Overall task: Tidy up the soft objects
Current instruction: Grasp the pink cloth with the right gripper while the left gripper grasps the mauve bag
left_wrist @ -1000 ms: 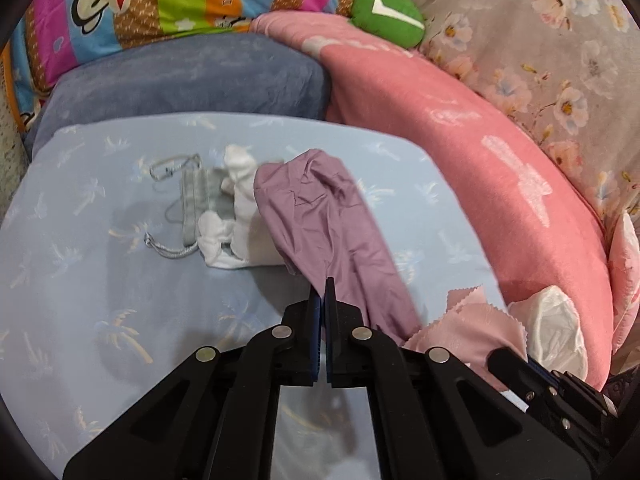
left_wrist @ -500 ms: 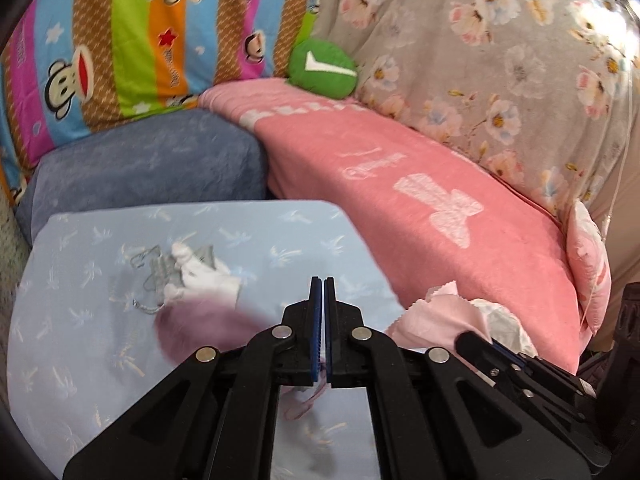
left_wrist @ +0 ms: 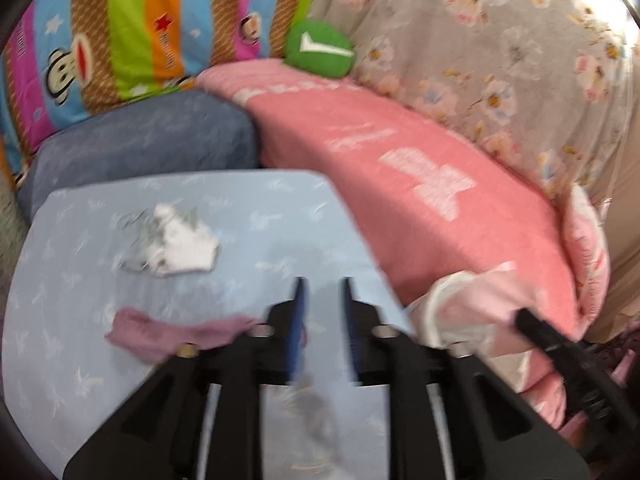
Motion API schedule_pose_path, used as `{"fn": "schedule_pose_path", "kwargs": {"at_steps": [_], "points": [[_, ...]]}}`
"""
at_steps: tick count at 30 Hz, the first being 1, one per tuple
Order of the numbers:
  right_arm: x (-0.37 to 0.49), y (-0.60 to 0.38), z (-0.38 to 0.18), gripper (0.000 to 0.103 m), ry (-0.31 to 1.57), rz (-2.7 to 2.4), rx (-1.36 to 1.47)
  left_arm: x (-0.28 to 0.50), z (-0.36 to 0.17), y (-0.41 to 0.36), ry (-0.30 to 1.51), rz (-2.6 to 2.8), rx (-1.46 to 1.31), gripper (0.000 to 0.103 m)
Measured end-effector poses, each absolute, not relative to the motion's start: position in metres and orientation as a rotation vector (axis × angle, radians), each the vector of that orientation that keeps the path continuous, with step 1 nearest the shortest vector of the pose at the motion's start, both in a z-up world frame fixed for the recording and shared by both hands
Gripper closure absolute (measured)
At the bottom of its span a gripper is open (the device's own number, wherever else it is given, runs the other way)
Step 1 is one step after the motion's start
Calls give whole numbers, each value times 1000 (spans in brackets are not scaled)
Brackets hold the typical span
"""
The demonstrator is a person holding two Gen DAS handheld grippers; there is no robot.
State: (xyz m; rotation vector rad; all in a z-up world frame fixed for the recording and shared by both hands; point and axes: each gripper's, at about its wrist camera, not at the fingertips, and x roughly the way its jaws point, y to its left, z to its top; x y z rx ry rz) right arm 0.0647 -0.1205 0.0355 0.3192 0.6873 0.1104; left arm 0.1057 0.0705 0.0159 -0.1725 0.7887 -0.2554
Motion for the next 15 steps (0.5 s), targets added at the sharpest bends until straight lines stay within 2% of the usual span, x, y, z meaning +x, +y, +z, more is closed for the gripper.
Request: {"fn": "schedule_pose_path", "kwargs": {"at_steps": [2,8,12,15], "points": [[64,-119,28,99,701,116,321,102,-2,85,789,-158,-151,31],[75,-102,1,99,755,139,321,116,-49,110,874,-83,-119,26],[86,-92,-13,99,789,146,315,130,-66,101,910,-113,-79,17],[93,-87,-22,99,810,144,311,140,-81,91,946,-140,-49,16]]}}
